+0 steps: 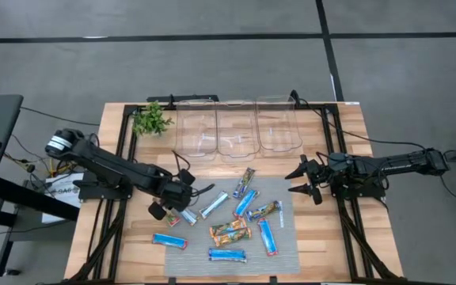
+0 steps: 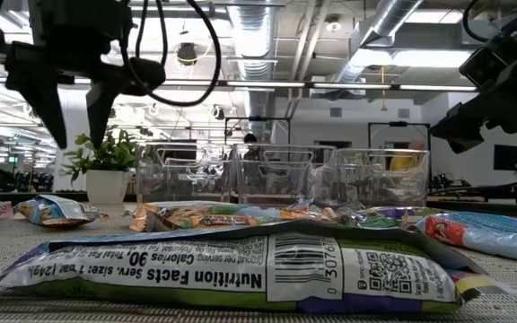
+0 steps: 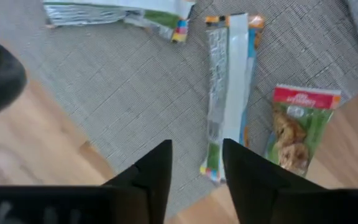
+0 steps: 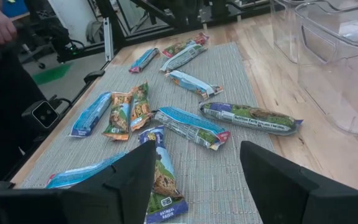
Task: Pick and place Granola Bars by type
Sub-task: Put the yellow granola bar into the middle transparent bin
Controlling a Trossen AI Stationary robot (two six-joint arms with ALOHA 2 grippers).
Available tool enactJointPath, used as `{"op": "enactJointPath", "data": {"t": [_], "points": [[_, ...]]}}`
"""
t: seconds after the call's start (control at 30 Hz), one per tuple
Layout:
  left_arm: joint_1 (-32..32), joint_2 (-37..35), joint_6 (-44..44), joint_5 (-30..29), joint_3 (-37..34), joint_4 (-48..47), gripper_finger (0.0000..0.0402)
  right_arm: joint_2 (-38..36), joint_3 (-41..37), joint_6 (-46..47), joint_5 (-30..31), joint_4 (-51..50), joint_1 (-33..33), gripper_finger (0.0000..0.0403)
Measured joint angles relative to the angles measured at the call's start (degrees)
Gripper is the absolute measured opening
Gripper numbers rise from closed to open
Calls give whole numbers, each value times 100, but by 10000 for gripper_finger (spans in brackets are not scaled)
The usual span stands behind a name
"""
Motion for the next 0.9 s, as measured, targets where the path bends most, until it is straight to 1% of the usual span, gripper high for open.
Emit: {"op": "enactJointPath", "data": {"t": [0.1, 0.23, 0.37, 0.57, 0.73, 0.83, 0.9], "points": [[-11, 135, 7, 243, 0, 167, 161, 0, -1, 0, -1, -1, 0, 226], [-121, 392, 5, 330, 0, 299, 166, 1, -1, 0, 0, -1, 0, 226], [-276, 817, -60, 316, -2, 411, 162, 1, 0, 0, 0, -1, 0, 226], [-440, 1320, -444, 243, -4, 709, 154, 1, 1, 0, 0, -1, -2, 226], [-449, 1493, -637, -189, -4, 808, 147, -1, 0, 0, -1, 0, -1, 226], [-448, 1521, -707, -189, -4, 817, 142, 1, 0, 0, 0, -1, -1, 226], [-448, 1521, -712, -43, -4, 821, 137, 1, 0, 0, -1, -1, -1, 226]]}}
